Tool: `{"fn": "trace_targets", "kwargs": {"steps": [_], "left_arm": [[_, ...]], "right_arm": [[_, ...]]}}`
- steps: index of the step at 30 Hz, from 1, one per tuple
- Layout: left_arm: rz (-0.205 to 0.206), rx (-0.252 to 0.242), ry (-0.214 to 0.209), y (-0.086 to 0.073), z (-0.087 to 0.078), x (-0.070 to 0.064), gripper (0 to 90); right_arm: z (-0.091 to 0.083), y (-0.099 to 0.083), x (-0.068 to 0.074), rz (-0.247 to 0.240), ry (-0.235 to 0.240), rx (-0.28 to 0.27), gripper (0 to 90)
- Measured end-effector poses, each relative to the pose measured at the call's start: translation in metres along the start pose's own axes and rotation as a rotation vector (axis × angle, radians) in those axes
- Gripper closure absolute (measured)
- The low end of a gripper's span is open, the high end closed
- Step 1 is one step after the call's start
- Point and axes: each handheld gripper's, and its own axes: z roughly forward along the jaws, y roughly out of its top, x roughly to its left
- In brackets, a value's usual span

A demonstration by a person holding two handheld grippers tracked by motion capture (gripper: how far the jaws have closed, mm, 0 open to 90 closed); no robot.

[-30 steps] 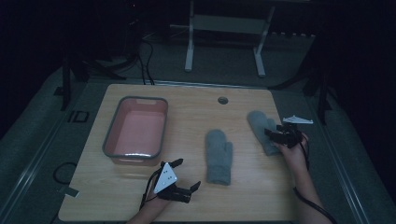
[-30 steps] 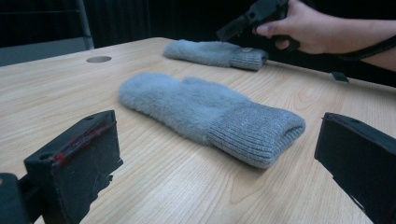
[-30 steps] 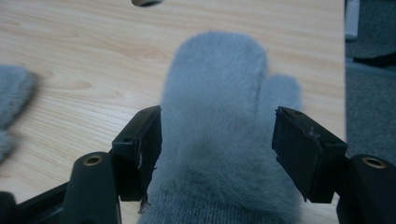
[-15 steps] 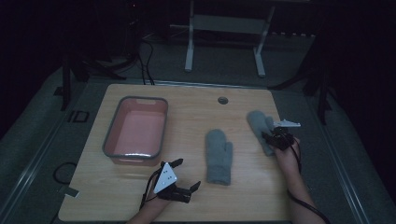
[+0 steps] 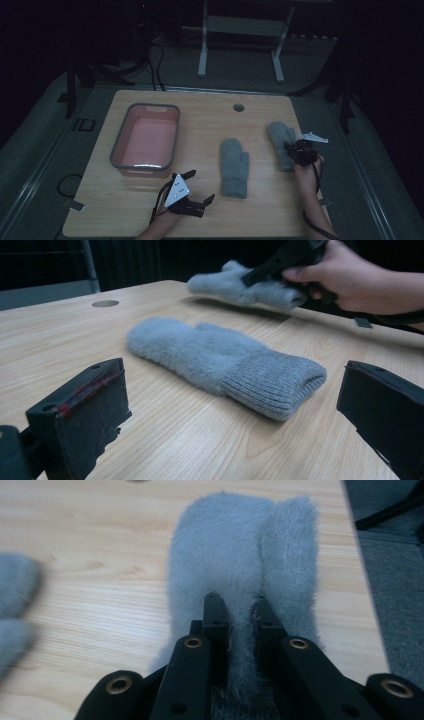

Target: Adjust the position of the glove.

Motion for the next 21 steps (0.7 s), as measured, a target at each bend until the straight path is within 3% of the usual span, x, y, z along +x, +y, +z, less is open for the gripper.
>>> {"fn": "trace_targets", "kwargs": {"steps": [3, 9, 12, 16, 21], "left_arm": [[0.004, 0.001, 0.001, 0.0, 0.0, 0.0, 0.4], [0.003, 0.0, 0.0, 0.0, 0.0, 0.0, 0.4], [0.003, 0.0, 0.0, 0.0, 0.0, 0.0, 0.4], [0.005, 0.001, 0.0, 0.0, 0.0, 0.0, 0.4], [0.006, 0.002, 0.0, 0.0, 0.0, 0.0, 0.4]], "right_arm": [[-0.017, -0.002, 0.009, 0.012, -0.021, -0.011, 81.4], [-0.049, -0.014, 0.024, 0.023, -0.009, -0.008, 81.3], [-0.061, -0.024, 0.028, 0.053, -0.001, -0.008, 81.2], [-0.067, -0.037, 0.032, 0.067, -0.003, 0.008, 81.2], [-0.058, -0.05, 0.033, 0.072, -0.004, 0.045, 80.9]]}}
